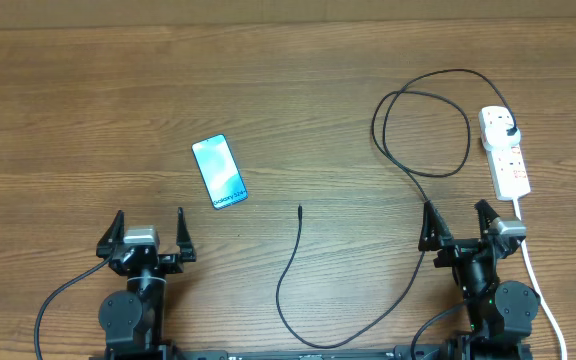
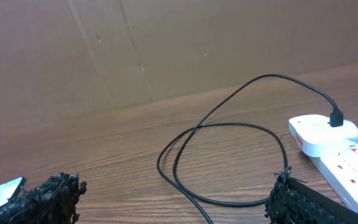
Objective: Plug charger to phone and switch on socket
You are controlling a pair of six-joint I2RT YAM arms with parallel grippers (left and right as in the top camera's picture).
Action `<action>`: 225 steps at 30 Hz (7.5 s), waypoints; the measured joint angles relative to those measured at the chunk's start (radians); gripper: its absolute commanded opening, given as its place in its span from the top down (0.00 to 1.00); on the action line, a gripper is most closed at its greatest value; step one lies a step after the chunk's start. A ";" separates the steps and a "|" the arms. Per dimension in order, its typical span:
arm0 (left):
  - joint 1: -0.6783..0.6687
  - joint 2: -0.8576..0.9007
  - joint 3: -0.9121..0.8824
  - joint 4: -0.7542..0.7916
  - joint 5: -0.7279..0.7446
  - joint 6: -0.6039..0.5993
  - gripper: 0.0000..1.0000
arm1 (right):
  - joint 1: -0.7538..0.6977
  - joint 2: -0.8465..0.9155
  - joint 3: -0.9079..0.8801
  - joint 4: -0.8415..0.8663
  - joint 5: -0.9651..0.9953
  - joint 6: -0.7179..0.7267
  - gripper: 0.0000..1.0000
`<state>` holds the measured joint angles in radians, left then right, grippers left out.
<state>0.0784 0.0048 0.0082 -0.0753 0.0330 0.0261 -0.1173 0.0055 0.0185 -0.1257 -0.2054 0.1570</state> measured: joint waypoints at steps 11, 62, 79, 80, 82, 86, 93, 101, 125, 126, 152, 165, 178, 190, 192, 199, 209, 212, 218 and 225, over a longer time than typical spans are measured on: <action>0.001 0.101 0.000 0.000 -0.079 -0.005 0.01 | 0.006 0.001 0.000 0.036 0.181 -0.207 0.00; 0.001 0.101 0.000 0.000 -0.084 -0.009 0.01 | 0.006 0.001 0.000 0.035 0.199 -0.233 0.00; 0.001 0.101 0.000 0.000 -0.084 -0.009 0.01 | 0.006 0.001 0.000 0.036 0.199 -0.232 0.00; 0.001 0.101 0.000 0.000 -0.084 -0.009 0.01 | 0.006 0.001 0.000 0.035 0.199 -0.232 0.00; 0.001 0.101 0.000 0.000 -0.084 -0.009 0.01 | 0.007 0.001 0.000 0.036 0.198 -0.233 0.00; 0.001 0.101 0.000 0.000 -0.084 -0.009 0.01 | 0.006 0.001 0.000 0.035 0.199 -0.232 0.00; 0.001 0.101 0.000 0.000 -0.083 -0.009 0.00 | 0.006 0.001 0.000 0.035 0.199 -0.232 0.00; 0.001 0.101 0.000 -0.002 -0.067 -0.009 0.01 | 0.006 0.001 0.000 0.035 0.199 -0.232 0.00; 0.001 0.101 0.013 -0.039 -0.048 -0.009 0.00 | 0.006 0.001 0.000 0.036 0.199 -0.232 0.00; 0.001 0.102 0.023 -0.061 -0.047 -0.009 0.00 | 0.007 0.001 0.000 0.035 0.199 -0.232 0.00; 0.001 0.680 0.622 -0.447 -0.006 -0.035 0.00 | 0.007 0.001 0.000 0.035 0.199 -0.232 0.00; 0.001 1.005 0.944 -0.700 0.161 0.016 0.00 | 0.007 0.001 0.000 0.036 0.206 -0.233 0.00; 0.001 1.022 0.947 -0.698 0.323 -0.053 0.00 | 0.007 0.001 0.000 0.035 0.206 -0.233 0.00; -0.109 1.212 1.044 -0.806 0.151 -0.272 0.00 | 0.007 0.001 0.000 0.036 0.206 -0.232 0.00; -0.151 1.261 1.107 -0.861 0.092 -0.306 0.00 | 0.006 0.001 0.000 0.036 0.206 -0.233 0.00; -0.220 1.433 1.311 -1.000 -0.037 -0.434 0.00 | 0.007 0.001 0.000 0.035 0.206 -0.233 0.00; -0.223 1.670 1.397 -1.067 -0.072 -0.522 0.00 | 0.007 0.001 0.000 0.036 0.206 -0.233 0.00; -0.223 1.701 1.397 -1.059 -0.068 -0.526 0.01 | 0.006 0.001 0.000 0.035 0.206 -0.233 0.00; -0.223 1.725 1.397 -1.025 -0.011 -0.529 0.00 | 0.006 0.001 0.000 0.036 0.206 -0.232 0.00; -0.238 1.745 1.403 -1.001 0.046 -0.552 0.00 | 0.007 0.001 0.000 0.035 0.206 -0.233 0.00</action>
<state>-0.1600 1.7500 1.4113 -1.0760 0.0788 -0.5262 -0.1104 0.0067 0.0185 -0.0902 0.0006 -0.0757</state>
